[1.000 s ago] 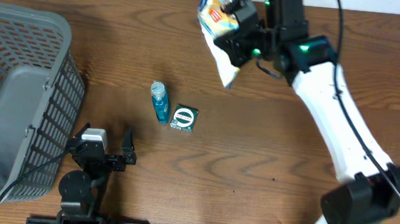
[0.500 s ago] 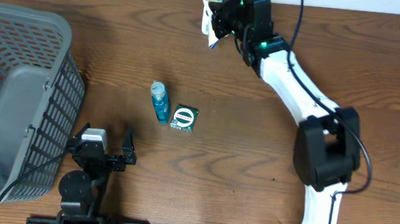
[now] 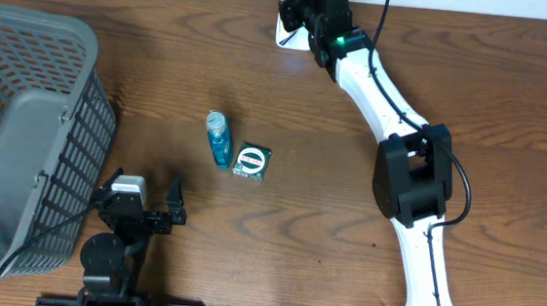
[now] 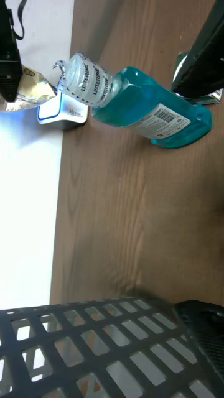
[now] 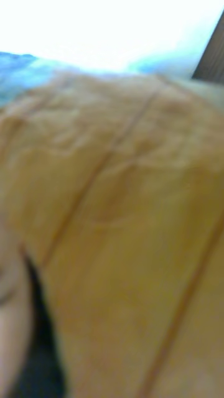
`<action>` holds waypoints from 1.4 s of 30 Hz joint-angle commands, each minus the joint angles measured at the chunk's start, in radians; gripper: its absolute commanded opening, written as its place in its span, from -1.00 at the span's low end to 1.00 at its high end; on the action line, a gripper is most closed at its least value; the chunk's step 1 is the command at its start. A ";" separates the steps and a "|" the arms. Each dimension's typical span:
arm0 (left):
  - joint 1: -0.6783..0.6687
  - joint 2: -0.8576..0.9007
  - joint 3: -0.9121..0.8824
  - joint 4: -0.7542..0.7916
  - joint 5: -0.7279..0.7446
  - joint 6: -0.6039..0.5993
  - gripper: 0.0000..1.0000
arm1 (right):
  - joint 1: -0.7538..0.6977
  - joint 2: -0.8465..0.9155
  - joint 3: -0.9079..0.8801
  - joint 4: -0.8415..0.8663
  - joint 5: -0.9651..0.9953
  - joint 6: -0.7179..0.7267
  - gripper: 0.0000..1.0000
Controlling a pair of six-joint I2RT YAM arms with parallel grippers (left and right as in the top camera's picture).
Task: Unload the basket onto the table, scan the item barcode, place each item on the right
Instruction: 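Hold the snack bag in front of the scanner window, then carry the snack bag to the right table edge and release it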
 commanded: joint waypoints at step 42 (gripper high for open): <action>0.005 -0.003 -0.016 -0.026 0.013 0.013 1.00 | -0.666 -0.301 -0.288 -0.988 0.798 0.756 -0.46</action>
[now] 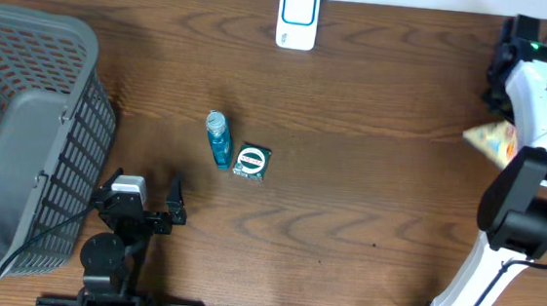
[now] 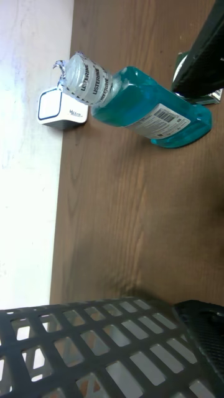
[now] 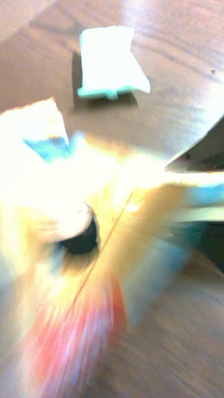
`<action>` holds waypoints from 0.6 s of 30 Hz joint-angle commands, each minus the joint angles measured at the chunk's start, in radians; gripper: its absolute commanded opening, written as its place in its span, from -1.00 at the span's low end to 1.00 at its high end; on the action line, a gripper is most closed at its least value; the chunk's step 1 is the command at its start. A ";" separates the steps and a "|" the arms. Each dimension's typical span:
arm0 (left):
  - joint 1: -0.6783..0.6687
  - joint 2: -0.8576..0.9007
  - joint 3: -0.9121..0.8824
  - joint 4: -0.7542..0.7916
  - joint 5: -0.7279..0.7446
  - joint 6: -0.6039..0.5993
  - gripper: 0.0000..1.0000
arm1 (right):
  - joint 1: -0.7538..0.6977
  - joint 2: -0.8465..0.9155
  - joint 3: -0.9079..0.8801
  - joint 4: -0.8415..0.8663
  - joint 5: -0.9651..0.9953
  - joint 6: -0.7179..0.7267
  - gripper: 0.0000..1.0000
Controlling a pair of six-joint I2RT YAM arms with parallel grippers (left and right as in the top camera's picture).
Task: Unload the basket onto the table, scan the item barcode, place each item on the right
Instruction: 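Carry the snack bag to the right table edge and release it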
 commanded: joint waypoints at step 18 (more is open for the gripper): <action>0.005 -0.003 -0.016 -0.026 0.013 0.013 1.00 | 0.133 -0.217 0.012 -0.114 -0.794 -0.005 0.99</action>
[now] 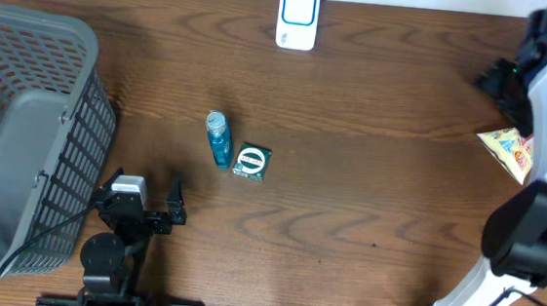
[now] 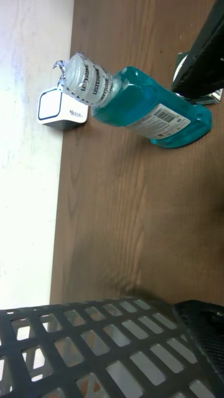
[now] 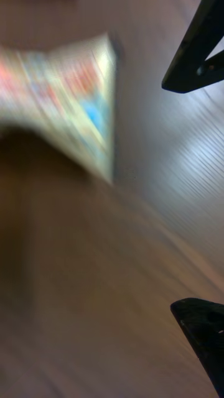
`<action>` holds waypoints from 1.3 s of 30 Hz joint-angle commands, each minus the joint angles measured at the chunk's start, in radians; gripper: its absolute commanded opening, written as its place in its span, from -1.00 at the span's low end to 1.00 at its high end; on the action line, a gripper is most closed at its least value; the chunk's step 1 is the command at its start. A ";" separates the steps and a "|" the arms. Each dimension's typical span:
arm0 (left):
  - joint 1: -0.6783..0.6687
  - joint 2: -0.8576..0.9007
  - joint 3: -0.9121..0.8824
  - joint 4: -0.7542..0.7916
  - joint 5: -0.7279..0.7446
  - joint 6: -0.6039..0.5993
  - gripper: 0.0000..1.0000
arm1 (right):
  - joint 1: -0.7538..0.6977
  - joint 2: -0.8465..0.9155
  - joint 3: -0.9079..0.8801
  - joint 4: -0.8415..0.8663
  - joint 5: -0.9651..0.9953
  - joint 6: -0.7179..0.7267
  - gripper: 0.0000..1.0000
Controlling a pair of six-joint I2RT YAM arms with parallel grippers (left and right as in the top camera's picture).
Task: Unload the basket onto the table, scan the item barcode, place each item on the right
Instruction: 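Carry the snack bag to the right table edge and release it, then reach the right gripper to the blue Listerine bottle and grasp it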
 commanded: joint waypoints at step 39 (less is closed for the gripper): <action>0.005 -0.003 -0.016 -0.026 0.013 0.013 1.00 | 1.131 -0.039 -0.092 0.422 0.329 -0.117 0.99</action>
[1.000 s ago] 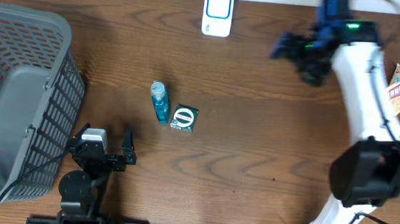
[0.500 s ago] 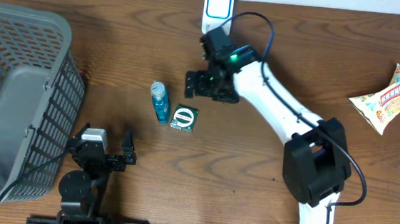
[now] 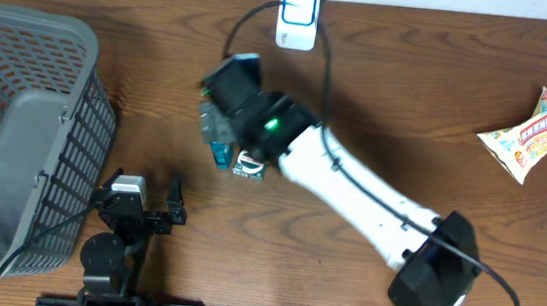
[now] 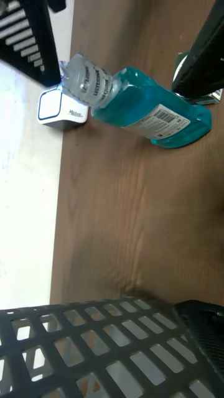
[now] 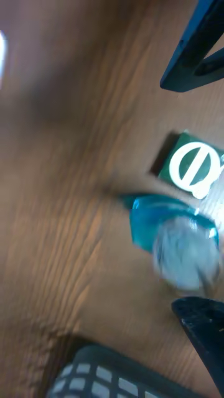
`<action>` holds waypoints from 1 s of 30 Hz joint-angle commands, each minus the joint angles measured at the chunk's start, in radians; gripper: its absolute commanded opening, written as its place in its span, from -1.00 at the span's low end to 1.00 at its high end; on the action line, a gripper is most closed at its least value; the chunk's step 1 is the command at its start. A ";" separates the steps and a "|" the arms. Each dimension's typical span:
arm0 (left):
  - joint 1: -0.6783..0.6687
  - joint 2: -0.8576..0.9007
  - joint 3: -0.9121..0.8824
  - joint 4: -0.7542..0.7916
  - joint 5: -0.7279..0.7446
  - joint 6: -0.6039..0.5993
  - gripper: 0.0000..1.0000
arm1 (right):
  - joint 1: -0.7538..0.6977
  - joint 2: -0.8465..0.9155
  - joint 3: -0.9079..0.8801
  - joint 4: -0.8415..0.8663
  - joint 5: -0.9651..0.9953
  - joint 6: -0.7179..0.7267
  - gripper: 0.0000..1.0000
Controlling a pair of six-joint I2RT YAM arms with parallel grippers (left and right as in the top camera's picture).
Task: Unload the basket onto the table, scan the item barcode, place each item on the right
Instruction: 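Reach the right gripper to the blue Listerine bottle and grasp it, then lift the Listerine bottle and tilt it toward the scanner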
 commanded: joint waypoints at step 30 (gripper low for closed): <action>0.005 -0.003 -0.016 -0.026 0.013 0.013 1.00 | 0.053 0.215 0.001 0.150 0.072 -0.003 0.43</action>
